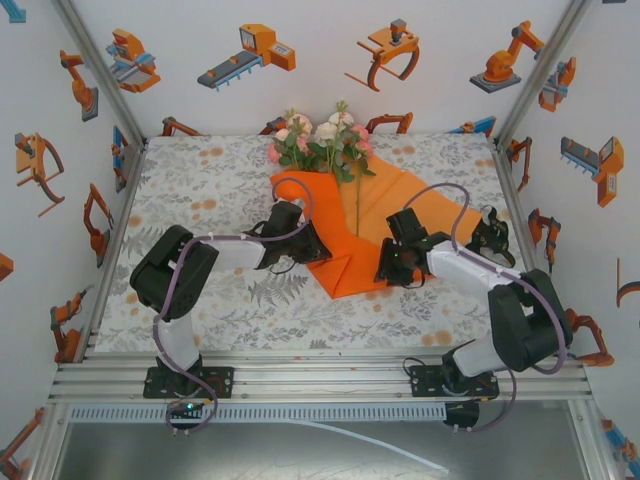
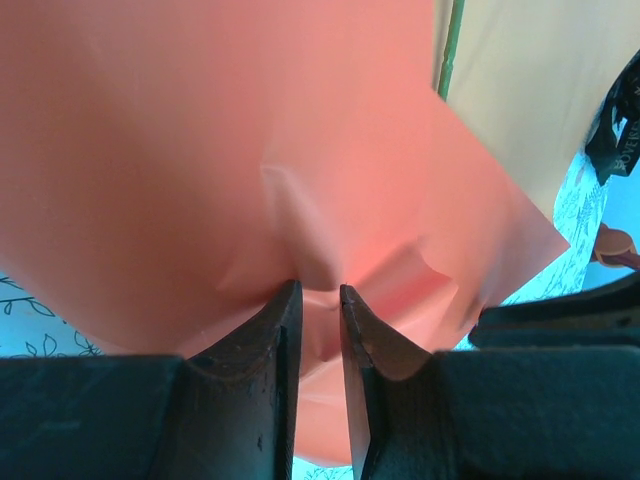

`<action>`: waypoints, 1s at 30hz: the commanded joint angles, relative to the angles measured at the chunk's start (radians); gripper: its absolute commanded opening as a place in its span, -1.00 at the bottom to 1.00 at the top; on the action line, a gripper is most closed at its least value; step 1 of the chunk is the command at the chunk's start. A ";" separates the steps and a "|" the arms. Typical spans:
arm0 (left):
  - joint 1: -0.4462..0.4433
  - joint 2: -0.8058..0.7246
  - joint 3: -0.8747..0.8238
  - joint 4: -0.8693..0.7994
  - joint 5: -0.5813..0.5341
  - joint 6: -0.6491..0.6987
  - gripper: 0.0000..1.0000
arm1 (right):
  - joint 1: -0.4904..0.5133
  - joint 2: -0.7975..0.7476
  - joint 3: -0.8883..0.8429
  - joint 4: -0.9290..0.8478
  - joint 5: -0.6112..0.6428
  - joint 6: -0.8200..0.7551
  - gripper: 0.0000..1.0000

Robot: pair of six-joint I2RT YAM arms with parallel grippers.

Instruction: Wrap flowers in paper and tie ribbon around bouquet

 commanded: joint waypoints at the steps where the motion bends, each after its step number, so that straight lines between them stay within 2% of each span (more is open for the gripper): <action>1: 0.006 0.017 0.018 -0.028 0.009 0.030 -0.48 | -0.055 -0.002 0.006 -0.056 0.121 -0.001 -0.27; 5: 0.005 0.020 0.019 -0.028 0.008 0.034 -0.48 | -0.137 0.006 0.004 -0.064 0.135 -0.019 -0.21; 8: 0.005 0.022 0.020 -0.028 0.011 0.035 -0.48 | -0.216 0.002 0.048 -0.123 0.100 -0.025 0.06; 9: 0.005 0.021 0.020 -0.028 0.010 0.035 -0.49 | -0.243 -0.009 0.060 -0.154 0.104 -0.023 0.25; 10: 0.006 0.020 0.019 -0.028 0.009 0.035 -0.49 | -0.271 -0.021 0.070 -0.185 0.113 -0.021 0.68; 11: 0.006 0.021 0.019 -0.028 0.008 0.035 -0.49 | -0.293 -0.036 0.075 -0.208 0.120 -0.023 0.97; 15: 0.005 0.016 0.019 -0.026 0.002 0.037 -0.50 | -0.363 -0.105 0.033 -0.216 0.078 -0.041 0.98; 19: 0.006 0.020 0.021 -0.023 0.003 0.035 -0.50 | -0.380 -0.150 -0.041 -0.186 0.047 -0.048 0.98; 25: 0.005 0.025 0.029 -0.035 0.016 0.040 -0.50 | -0.380 -0.179 -0.191 0.163 -0.143 -0.115 0.84; 30: 0.005 0.026 0.033 -0.052 0.024 0.048 -0.51 | -0.379 -0.116 -0.214 0.322 -0.211 -0.167 0.64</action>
